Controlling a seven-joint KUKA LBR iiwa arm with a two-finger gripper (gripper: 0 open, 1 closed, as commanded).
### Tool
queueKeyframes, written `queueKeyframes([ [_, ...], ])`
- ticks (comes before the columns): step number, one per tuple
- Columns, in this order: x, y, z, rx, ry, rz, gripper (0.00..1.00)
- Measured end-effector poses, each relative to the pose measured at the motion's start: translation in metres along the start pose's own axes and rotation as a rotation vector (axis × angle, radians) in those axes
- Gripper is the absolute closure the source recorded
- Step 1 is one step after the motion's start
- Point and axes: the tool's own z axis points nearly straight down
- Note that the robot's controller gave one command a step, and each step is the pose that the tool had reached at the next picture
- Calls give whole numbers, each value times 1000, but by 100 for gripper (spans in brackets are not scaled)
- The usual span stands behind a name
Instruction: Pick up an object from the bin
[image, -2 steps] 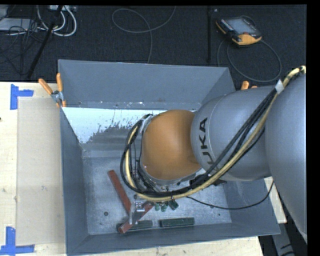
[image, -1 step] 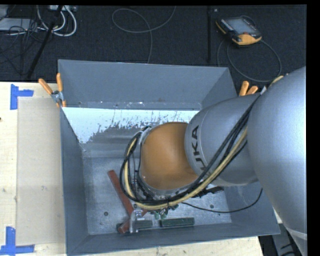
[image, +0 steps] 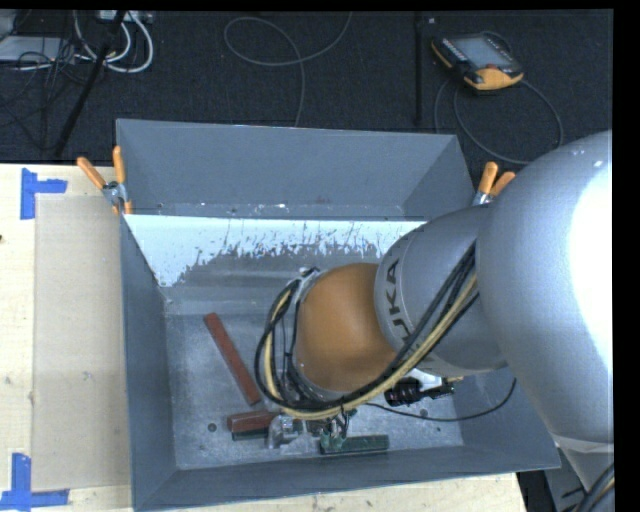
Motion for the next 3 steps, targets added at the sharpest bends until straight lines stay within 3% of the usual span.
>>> queueKeyframes([
  [2,0,0,0,0,0,2,100],
  [3,-2,2,-168,0,-6,-39,100],
])
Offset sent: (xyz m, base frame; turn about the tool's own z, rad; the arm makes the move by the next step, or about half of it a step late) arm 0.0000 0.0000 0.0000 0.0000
